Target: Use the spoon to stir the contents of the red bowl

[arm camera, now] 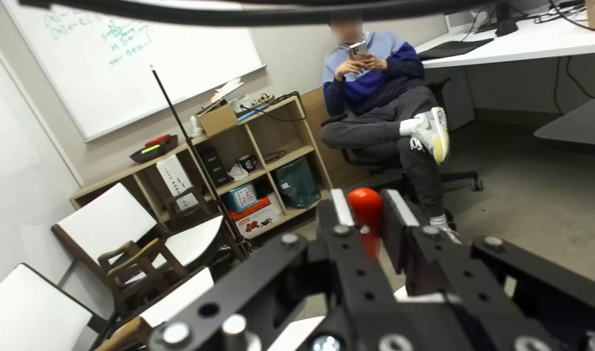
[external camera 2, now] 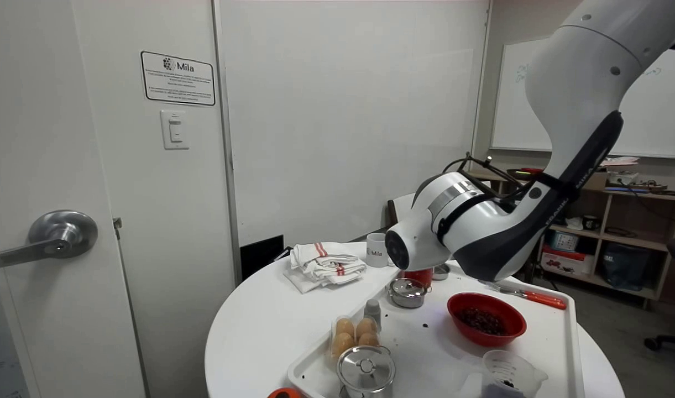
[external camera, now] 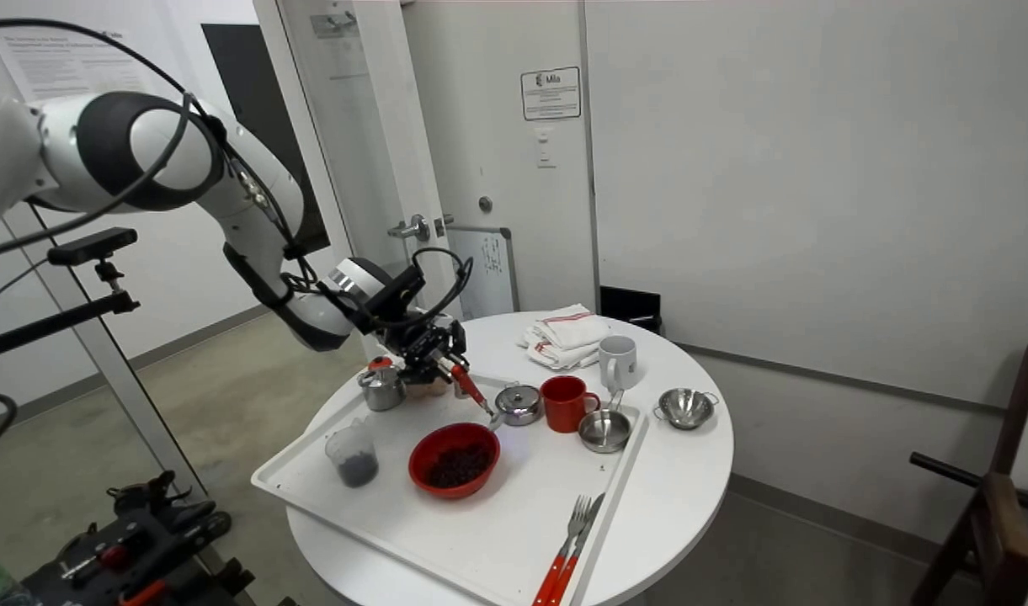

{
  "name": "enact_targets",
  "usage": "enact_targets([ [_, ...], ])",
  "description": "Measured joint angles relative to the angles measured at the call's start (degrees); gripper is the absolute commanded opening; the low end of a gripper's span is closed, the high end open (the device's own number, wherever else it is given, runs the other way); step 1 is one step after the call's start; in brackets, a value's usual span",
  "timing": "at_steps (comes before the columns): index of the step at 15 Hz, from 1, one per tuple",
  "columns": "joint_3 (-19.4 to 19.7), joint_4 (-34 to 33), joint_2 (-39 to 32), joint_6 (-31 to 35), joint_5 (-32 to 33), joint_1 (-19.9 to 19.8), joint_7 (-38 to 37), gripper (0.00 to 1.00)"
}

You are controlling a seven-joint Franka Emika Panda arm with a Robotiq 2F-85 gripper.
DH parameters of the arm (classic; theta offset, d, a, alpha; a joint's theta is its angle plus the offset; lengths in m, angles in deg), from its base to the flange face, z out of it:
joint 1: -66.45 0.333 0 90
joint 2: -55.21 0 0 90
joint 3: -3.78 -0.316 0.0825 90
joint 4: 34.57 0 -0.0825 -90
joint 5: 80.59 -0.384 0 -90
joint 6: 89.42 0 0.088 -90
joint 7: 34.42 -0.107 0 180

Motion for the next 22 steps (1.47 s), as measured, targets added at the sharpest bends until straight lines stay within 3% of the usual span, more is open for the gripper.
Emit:
enact_targets([
  [8, -1.7, -5.0, -2.9, -1.3, 4.3, 2.1, 0.5, 0.05],
  [16, -3.5, -5.4, -4.6, -1.2, 3.6, 1.2, 0.5, 0.05],
  [22, -4.4, -4.7, -4.7, -1.0, -0.3, -0.2, 0.5, 0.05],
])
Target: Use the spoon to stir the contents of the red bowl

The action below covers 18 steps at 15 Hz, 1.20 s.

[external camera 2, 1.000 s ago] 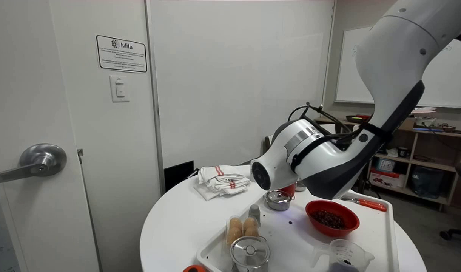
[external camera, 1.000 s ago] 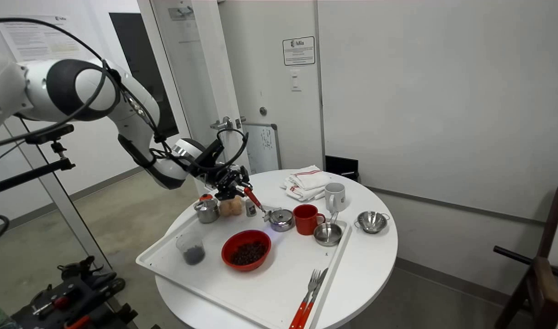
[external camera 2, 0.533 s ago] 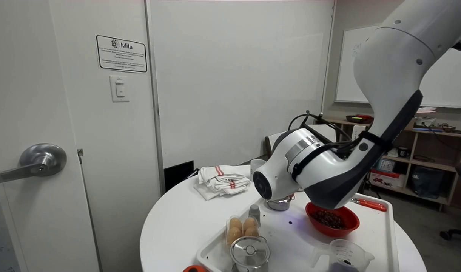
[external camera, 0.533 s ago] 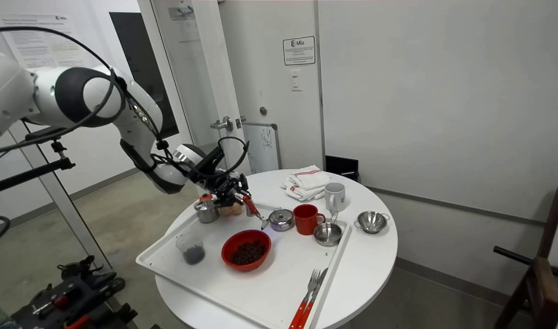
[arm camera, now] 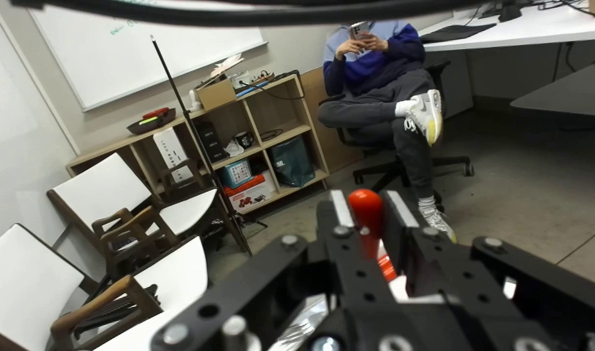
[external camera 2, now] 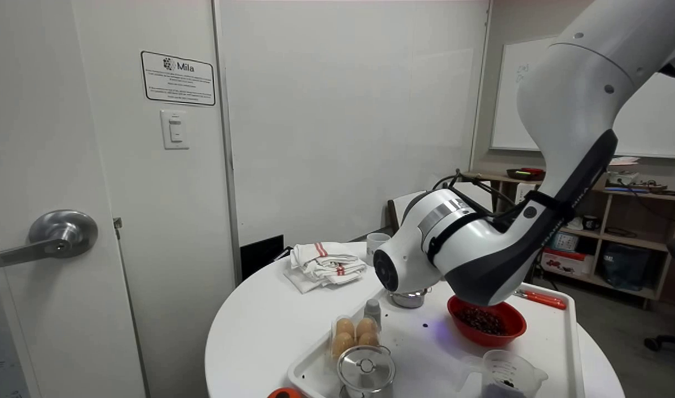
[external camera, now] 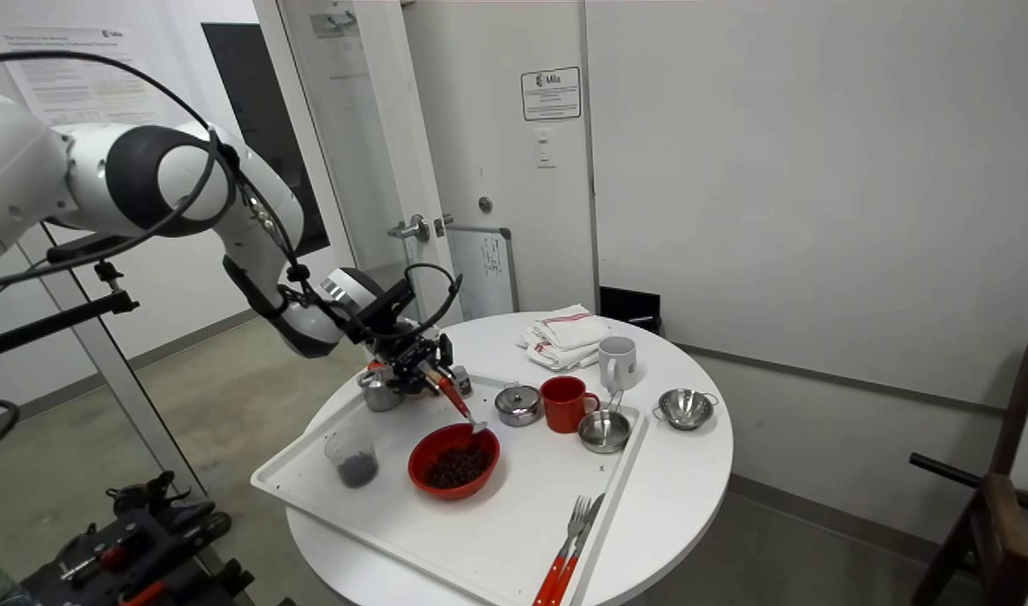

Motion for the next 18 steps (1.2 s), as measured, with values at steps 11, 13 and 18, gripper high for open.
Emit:
enact_targets([
  [11, 0.5, 1.6, -2.5, 0.4, -3.7, -3.2, -0.1, 0.05],
  [13, 0.7, 1.8, -3.3, 0.4, -3.7, -3.8, -0.1, 0.05],
  [18, 0.6, 1.1, -3.6, 0.4, -3.4, -3.3, -0.1, 0.05],
])
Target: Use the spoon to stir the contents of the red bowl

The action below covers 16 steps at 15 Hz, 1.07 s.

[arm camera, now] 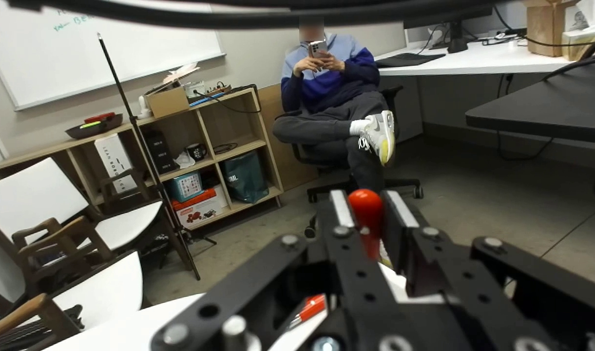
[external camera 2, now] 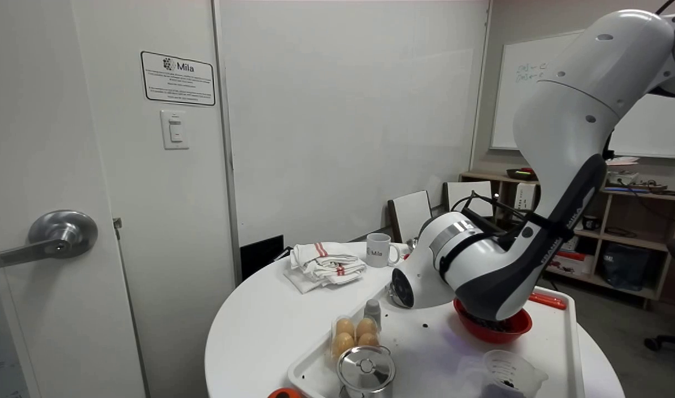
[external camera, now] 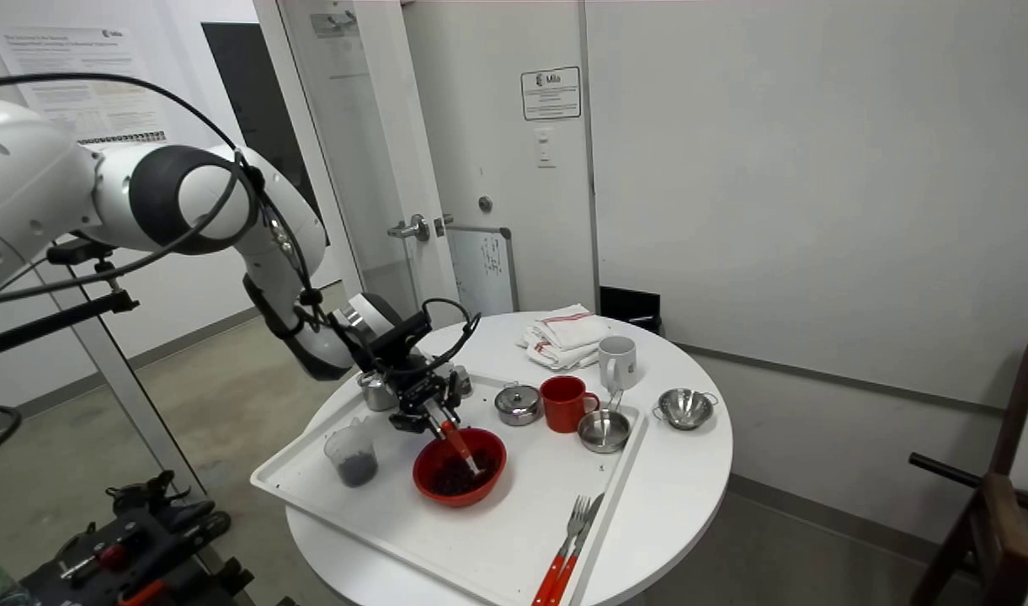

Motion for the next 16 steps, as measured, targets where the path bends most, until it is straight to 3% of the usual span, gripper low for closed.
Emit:
enact_targets([
  [9, -1.6, -0.3, 5.4, 0.3, 1.3, 3.7, -0.4, 0.05],
  [16, -1.7, 0.2, 5.7, 0.7, 1.4, 3.8, 0.1, 0.05],
])
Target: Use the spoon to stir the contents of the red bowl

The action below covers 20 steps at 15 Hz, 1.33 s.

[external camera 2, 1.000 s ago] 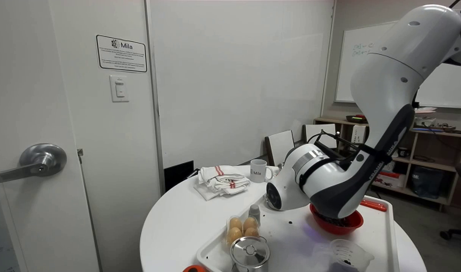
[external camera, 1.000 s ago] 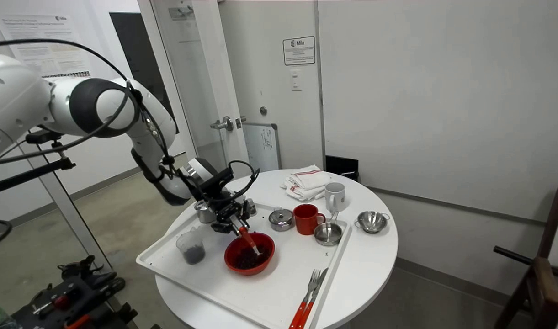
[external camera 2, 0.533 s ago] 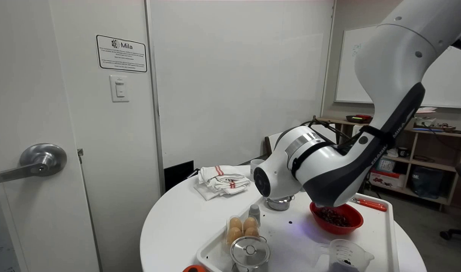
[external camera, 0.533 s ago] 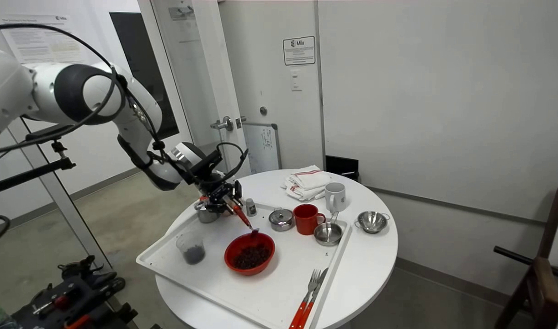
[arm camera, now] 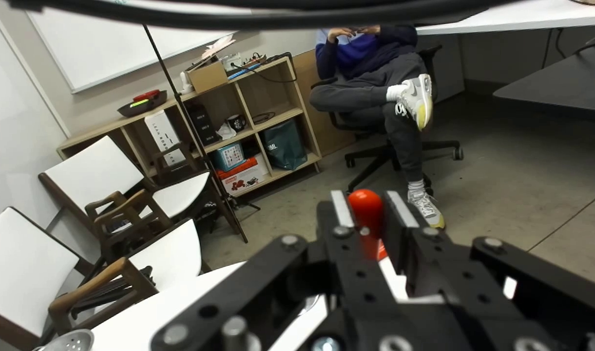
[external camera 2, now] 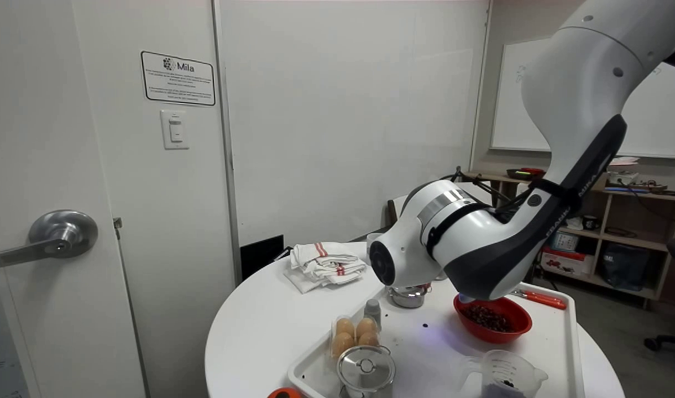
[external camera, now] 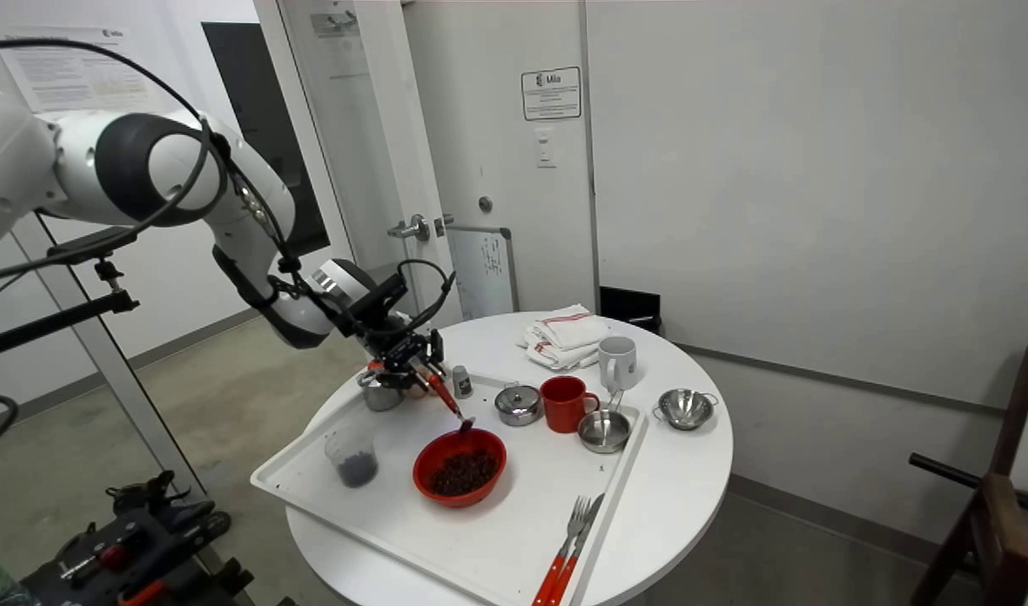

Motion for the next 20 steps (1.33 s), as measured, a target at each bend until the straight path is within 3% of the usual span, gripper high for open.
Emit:
enact_targets([
  [20, 2.4, -1.2, -6.4, -0.2, 1.8, -0.8, 2.3, 0.05],
])
